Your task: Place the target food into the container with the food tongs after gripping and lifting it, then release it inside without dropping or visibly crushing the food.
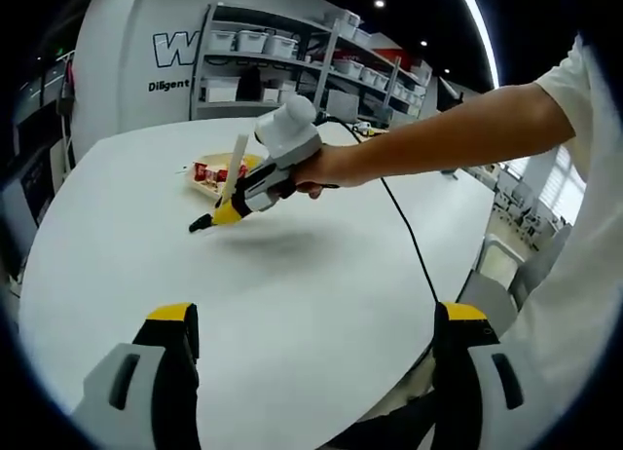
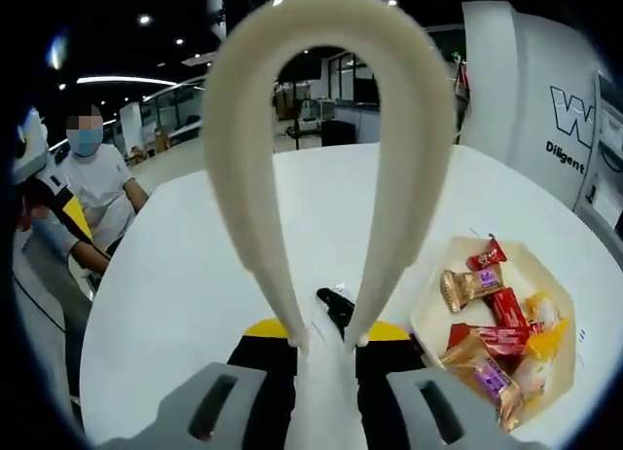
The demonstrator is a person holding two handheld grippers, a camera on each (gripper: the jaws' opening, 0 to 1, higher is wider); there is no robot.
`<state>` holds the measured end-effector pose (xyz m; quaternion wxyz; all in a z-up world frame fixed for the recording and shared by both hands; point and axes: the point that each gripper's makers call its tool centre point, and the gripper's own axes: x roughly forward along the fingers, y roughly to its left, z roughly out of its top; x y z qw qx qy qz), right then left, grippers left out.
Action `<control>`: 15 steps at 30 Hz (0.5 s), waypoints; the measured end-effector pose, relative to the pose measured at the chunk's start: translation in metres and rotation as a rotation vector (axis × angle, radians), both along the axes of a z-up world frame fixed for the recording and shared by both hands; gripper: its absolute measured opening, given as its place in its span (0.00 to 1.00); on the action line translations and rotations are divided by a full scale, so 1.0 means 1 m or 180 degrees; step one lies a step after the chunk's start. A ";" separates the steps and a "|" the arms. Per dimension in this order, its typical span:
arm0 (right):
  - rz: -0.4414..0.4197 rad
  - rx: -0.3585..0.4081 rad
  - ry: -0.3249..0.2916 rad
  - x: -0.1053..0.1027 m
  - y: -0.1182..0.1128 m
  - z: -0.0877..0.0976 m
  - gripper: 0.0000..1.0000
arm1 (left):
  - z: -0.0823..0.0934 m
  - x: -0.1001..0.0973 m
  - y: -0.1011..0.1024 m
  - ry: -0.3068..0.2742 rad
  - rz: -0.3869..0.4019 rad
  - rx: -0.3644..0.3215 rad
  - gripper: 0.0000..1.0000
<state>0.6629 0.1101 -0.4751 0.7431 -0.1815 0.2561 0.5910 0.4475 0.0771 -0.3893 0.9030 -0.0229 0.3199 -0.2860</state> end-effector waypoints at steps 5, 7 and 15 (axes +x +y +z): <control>-0.0012 -0.0070 0.0068 0.000 0.001 -0.003 0.17 | -0.001 -0.001 -0.003 0.0002 -0.0013 -0.0002 0.99; 0.0002 -0.0096 0.0082 0.000 0.002 -0.005 0.17 | 0.000 -0.001 -0.004 -0.0001 -0.0020 -0.0002 0.99; 0.0015 -0.0203 0.0191 -0.009 -0.008 -0.013 0.17 | 0.010 0.005 0.000 -0.0096 -0.0059 0.0100 0.99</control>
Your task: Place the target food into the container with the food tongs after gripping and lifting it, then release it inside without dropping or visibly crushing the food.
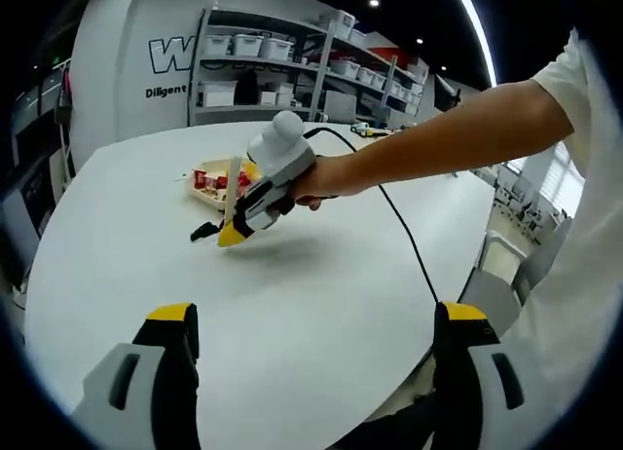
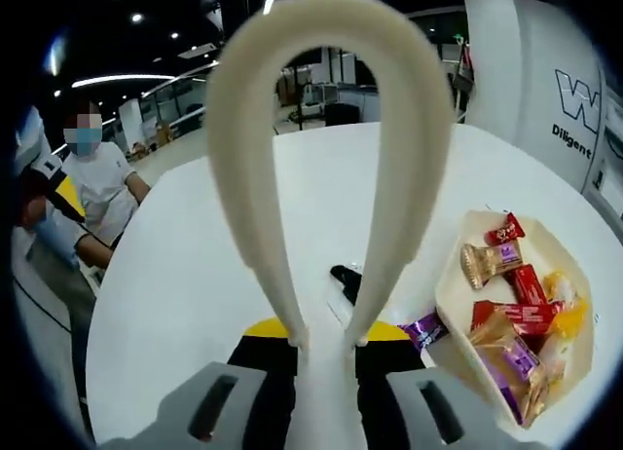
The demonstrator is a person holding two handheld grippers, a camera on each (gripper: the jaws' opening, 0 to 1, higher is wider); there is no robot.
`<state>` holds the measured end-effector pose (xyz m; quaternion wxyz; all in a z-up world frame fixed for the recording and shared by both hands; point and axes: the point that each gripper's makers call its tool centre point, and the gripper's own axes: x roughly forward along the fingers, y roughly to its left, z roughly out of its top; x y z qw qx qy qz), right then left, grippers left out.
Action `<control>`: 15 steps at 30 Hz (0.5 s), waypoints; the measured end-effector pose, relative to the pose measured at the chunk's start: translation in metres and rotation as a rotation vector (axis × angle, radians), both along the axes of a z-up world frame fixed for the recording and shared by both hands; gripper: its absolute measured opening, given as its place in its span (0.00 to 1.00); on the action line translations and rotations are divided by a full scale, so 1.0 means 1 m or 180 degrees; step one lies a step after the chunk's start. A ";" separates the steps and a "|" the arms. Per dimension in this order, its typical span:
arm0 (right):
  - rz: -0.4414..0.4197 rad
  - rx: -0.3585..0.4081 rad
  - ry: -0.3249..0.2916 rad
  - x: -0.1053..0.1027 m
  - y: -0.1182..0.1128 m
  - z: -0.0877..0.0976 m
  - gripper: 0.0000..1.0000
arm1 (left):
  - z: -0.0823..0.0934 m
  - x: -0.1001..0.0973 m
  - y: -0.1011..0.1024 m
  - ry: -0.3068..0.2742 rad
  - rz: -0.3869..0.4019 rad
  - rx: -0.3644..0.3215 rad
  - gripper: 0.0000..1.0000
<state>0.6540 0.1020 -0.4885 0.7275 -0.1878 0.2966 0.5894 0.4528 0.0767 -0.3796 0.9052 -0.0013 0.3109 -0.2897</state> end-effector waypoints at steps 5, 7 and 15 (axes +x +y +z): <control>-0.0023 0.0014 0.0001 -0.004 -0.004 0.003 0.17 | 0.003 0.001 0.000 -0.0059 -0.0054 0.0097 0.99; -0.0020 0.0003 -0.0024 -0.006 -0.007 0.004 0.18 | 0.006 0.003 0.000 -0.0093 -0.0063 0.0136 0.99; -0.0098 -0.0001 -0.0030 0.000 -0.011 0.006 0.18 | 0.031 0.013 0.035 -0.0182 0.0127 0.0293 0.99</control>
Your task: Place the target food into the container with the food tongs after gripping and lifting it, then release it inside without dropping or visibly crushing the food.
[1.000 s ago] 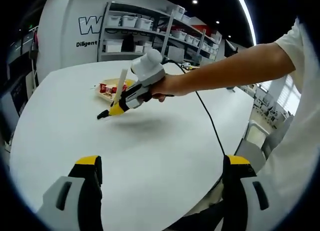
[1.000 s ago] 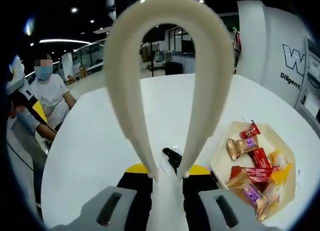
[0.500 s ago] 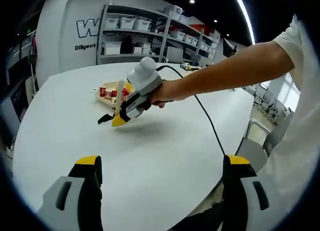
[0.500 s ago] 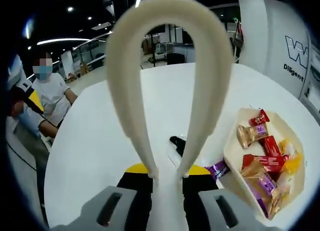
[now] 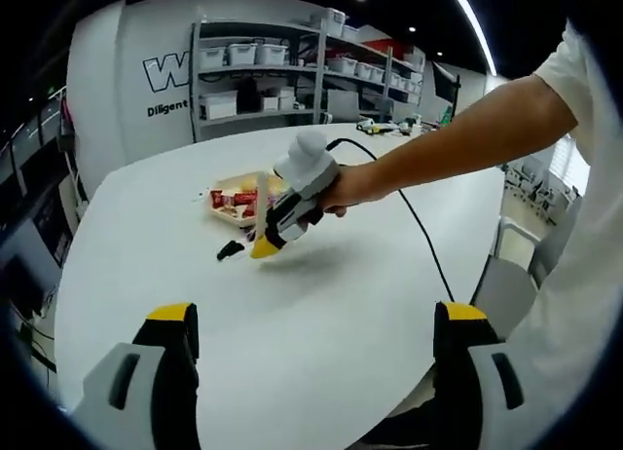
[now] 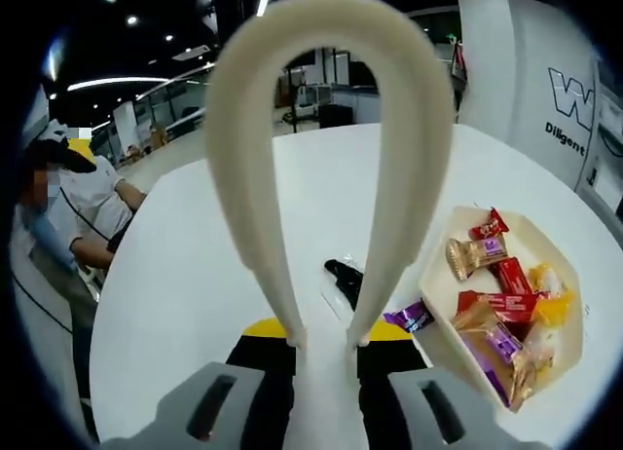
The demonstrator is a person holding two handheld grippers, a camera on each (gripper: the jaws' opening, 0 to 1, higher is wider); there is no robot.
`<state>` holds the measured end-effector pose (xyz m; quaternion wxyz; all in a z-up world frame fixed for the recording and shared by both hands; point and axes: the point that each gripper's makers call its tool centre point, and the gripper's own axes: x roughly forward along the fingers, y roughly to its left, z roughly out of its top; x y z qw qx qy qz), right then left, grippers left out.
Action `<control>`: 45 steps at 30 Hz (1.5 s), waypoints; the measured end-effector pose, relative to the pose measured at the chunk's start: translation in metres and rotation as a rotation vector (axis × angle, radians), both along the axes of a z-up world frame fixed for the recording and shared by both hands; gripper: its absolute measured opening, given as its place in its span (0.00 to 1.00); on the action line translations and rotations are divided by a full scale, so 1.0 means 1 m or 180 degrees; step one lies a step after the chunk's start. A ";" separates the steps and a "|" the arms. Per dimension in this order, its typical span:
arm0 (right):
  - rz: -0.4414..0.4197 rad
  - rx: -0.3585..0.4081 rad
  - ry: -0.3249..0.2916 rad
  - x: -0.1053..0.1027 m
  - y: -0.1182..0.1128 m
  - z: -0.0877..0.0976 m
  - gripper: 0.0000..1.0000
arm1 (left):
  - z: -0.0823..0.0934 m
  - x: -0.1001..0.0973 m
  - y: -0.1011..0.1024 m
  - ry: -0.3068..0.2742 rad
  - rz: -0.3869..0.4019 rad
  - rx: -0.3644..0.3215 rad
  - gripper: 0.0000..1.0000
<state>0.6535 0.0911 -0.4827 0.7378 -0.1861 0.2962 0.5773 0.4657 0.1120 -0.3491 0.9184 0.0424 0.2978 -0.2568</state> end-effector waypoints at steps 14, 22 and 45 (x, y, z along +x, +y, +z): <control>-0.0059 0.0020 -0.0073 0.009 0.010 0.002 0.19 | -0.008 0.012 0.054 0.0119 0.0164 0.0056 0.99; -0.0016 0.0047 -0.0122 0.017 0.027 0.004 0.19 | -0.004 0.016 0.062 0.0145 0.0129 0.0038 0.99; 0.0040 -0.0091 0.0180 0.000 0.030 -0.001 0.16 | -0.003 0.017 0.062 0.0165 0.0063 0.0058 0.99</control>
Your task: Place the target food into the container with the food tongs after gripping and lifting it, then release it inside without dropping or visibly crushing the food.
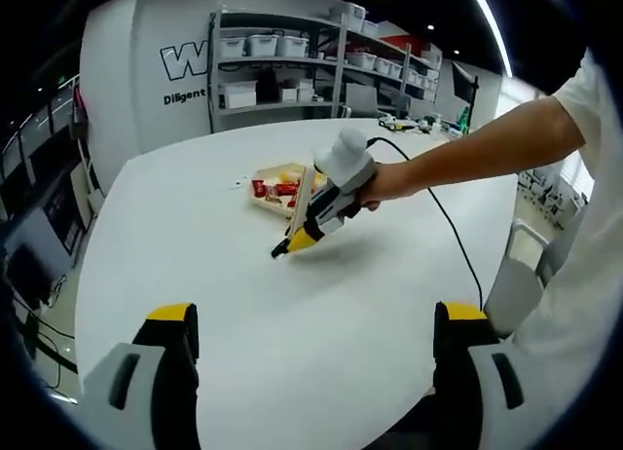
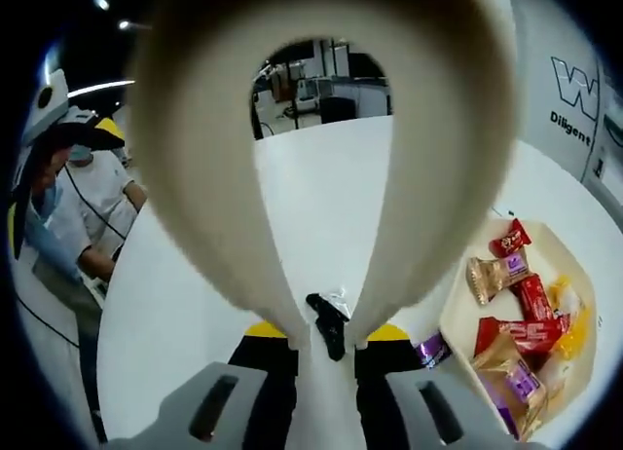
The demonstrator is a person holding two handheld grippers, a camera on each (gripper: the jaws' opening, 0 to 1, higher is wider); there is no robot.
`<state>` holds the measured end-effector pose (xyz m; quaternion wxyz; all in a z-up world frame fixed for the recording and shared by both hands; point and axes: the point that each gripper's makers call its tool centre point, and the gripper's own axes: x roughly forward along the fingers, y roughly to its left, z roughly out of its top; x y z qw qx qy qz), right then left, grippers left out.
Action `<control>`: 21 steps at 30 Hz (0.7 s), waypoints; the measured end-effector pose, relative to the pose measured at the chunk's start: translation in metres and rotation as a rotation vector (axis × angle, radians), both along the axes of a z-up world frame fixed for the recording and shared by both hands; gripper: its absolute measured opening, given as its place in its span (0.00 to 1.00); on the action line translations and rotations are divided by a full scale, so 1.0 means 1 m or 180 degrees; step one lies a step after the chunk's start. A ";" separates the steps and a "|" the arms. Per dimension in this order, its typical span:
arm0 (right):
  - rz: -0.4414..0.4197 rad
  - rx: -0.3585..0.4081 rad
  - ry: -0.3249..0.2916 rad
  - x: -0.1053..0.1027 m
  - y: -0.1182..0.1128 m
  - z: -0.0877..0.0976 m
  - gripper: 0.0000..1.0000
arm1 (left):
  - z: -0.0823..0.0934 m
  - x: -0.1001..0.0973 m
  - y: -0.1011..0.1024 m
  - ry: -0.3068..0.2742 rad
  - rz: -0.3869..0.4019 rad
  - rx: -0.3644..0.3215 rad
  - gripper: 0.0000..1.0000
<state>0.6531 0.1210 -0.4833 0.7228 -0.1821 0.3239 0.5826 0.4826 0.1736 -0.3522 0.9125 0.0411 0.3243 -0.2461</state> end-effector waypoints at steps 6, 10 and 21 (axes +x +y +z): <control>0.0066 -0.0056 0.0136 -0.010 -0.004 -0.001 0.16 | -0.002 -0.002 -0.003 0.0021 -0.0034 -0.0007 0.99; 0.0038 0.0073 0.0074 -0.003 -0.006 0.010 0.17 | -0.001 -0.001 -0.003 0.0017 -0.0042 -0.0020 0.99; 0.0465 0.0096 -0.0127 -0.003 -0.001 0.012 0.18 | -0.004 -0.004 -0.007 0.0062 -0.0084 -0.0011 0.99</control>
